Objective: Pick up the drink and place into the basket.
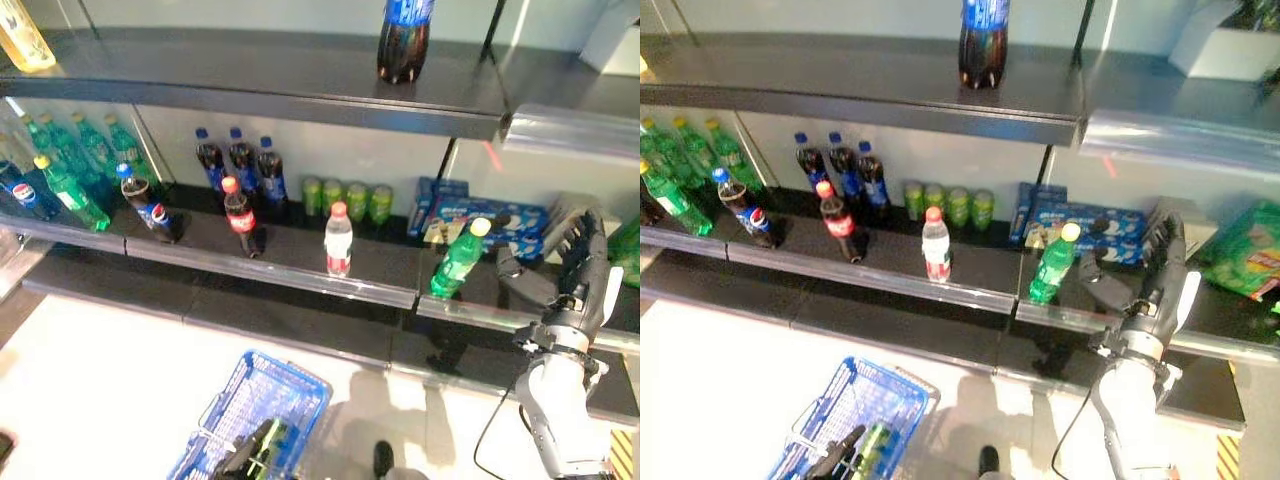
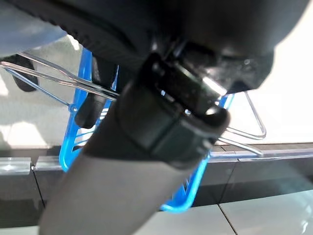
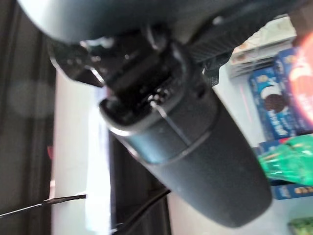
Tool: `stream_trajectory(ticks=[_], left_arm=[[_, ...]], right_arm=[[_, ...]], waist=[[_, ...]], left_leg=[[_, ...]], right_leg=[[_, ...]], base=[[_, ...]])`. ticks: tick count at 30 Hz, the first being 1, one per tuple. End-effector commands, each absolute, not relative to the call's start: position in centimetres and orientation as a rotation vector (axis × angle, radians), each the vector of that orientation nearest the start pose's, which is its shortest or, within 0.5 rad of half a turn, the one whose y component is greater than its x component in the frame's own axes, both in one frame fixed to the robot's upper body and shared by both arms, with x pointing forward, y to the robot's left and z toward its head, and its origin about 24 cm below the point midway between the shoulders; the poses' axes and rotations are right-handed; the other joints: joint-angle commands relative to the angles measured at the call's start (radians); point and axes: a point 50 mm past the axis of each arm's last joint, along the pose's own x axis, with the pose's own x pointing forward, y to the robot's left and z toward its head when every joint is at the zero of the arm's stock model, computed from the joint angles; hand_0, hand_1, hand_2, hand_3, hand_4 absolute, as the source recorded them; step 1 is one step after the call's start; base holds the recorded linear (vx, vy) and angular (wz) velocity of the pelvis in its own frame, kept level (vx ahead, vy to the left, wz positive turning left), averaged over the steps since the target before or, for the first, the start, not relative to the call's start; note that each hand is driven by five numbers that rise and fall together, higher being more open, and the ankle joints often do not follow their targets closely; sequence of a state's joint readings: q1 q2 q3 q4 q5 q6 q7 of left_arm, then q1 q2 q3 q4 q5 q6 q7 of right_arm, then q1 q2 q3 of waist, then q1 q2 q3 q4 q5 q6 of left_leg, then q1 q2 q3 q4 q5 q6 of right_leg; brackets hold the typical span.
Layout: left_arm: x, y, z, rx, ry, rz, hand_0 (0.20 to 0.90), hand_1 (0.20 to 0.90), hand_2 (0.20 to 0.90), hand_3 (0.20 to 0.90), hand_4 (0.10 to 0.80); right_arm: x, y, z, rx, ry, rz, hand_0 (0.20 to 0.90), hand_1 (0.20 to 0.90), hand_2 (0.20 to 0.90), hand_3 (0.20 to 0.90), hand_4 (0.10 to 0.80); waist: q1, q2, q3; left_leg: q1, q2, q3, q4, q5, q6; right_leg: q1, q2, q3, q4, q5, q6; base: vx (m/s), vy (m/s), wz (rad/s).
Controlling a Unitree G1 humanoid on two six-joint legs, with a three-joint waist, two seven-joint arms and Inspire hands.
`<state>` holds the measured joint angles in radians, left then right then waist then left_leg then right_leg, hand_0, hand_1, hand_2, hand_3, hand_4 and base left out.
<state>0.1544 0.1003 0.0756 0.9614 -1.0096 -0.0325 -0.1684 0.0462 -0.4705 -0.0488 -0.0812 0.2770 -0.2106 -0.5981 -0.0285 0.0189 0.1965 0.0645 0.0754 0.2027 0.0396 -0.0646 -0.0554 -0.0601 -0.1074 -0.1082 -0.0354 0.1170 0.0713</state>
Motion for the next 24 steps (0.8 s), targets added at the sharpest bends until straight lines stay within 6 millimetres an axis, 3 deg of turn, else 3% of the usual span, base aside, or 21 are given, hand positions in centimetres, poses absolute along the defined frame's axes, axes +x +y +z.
stream_trajectory(ticks=[1, 9, 17, 24], left_arm=[[10.7, 20.7, -14.2, -0.884, 0.694, 0.443, 0.300, 0.300, 0.300, 0.200, 0.100], [12.9, 20.2, -13.1, -0.919, 0.605, 0.380, 0.300, 0.300, 0.300, 0.200, 0.100], [13.3, 19.7, -12.8, -0.929, 0.582, 0.353, 0.300, 0.300, 0.300, 0.200, 0.100], [14.7, 20.0, -12.2, -0.922, 0.557, 0.312, 0.300, 0.300, 0.300, 0.200, 0.100]], right_arm=[[24.4, -25.9, 15.6, -0.083, -0.592, -0.574, 0.900, 0.900, 0.900, 0.900, 0.800], [25.3, -24.9, 15.6, -0.072, -0.597, -0.547, 0.900, 0.900, 0.900, 0.900, 0.800], [25.4, -24.6, 15.3, -0.097, -0.587, -0.512, 0.900, 0.900, 0.900, 0.900, 0.800], [27.1, -24.3, 17.2, -0.098, -0.639, -0.536, 0.900, 0.900, 0.900, 0.900, 0.800]], waist=[[0.012, -0.021, 0.051], [0.000, -0.001, 0.130], [0.000, 0.008, 0.159], [0.015, 0.017, 0.203]], left_leg=[[-0.114, 0.006, -0.042, 0.211, -0.069, 0.012], [-0.188, -0.002, -0.058, 0.256, -0.055, 0.017], [-0.201, -0.002, -0.064, 0.285, -0.052, 0.016], [-0.244, -0.002, -0.081, 0.317, -0.043, 0.015]], right_leg=[[-0.017, -0.054, -0.020, 0.169, -0.128, 0.022], [-0.075, -0.056, -0.013, 0.203, -0.126, 0.012], [-0.065, -0.057, -0.011, 0.209, -0.127, 0.010], [-0.082, -0.057, -0.020, 0.224, -0.128, 0.003]], base=[[-0.080, -0.015, 0.02], [-0.079, -0.009, -0.02], [0.006, -0.009, -0.01], [-0.025, -0.041, 0.02]])
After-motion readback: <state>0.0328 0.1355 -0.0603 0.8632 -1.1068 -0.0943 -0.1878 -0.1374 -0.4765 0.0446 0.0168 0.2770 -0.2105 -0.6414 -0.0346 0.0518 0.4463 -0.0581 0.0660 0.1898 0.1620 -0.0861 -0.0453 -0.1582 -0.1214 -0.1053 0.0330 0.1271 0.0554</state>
